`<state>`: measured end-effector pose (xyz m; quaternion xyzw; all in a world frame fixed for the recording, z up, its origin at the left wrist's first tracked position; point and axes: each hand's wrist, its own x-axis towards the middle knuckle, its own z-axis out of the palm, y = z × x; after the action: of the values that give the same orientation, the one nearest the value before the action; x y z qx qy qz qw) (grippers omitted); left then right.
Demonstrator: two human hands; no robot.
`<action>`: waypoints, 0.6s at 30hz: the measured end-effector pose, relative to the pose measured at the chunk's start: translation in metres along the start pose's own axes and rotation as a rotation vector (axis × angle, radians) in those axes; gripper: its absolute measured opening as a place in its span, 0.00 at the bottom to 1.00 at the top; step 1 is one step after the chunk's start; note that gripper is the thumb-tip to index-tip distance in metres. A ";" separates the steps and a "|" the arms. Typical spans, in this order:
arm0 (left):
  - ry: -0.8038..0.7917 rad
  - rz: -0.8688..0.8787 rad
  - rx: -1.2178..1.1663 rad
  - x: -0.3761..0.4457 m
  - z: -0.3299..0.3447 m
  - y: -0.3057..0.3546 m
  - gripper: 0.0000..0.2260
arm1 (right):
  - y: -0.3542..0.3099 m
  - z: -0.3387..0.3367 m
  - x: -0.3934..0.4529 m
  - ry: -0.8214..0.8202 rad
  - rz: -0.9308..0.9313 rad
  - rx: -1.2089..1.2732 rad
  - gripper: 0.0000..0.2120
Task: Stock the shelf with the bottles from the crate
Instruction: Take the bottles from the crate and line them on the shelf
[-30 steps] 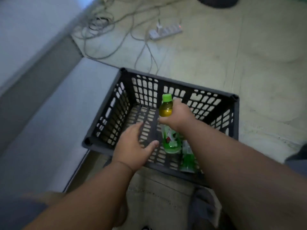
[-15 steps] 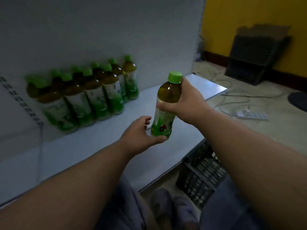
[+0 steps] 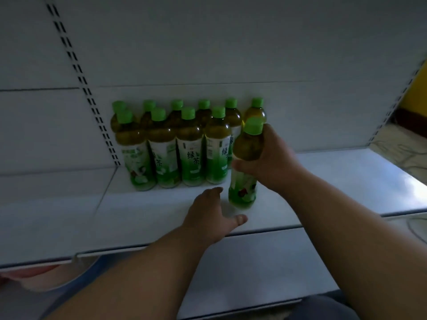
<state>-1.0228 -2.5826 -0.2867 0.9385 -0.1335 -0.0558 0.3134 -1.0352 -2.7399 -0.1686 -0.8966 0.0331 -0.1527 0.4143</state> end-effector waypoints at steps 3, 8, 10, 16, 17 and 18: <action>0.073 0.008 0.162 0.008 0.011 0.001 0.45 | 0.016 0.006 0.012 0.013 0.016 -0.038 0.33; 0.036 0.031 0.351 0.009 0.025 0.001 0.44 | 0.038 0.021 0.004 0.110 0.090 0.005 0.39; -0.037 0.036 0.386 0.010 0.025 0.001 0.43 | 0.051 0.029 -0.006 0.099 0.108 -0.047 0.40; -0.150 0.026 0.508 0.015 0.024 -0.002 0.42 | 0.071 0.053 -0.002 0.145 0.131 -0.100 0.31; -0.150 0.026 0.512 0.015 0.024 -0.001 0.42 | 0.070 0.055 0.004 0.152 0.135 -0.102 0.29; -0.153 0.026 0.514 0.015 0.024 -0.001 0.43 | 0.070 0.058 0.009 0.155 0.141 -0.105 0.28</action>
<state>-1.0127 -2.6000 -0.3068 0.9786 -0.1788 -0.0865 0.0545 -1.0040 -2.7447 -0.2541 -0.8980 0.1361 -0.1901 0.3726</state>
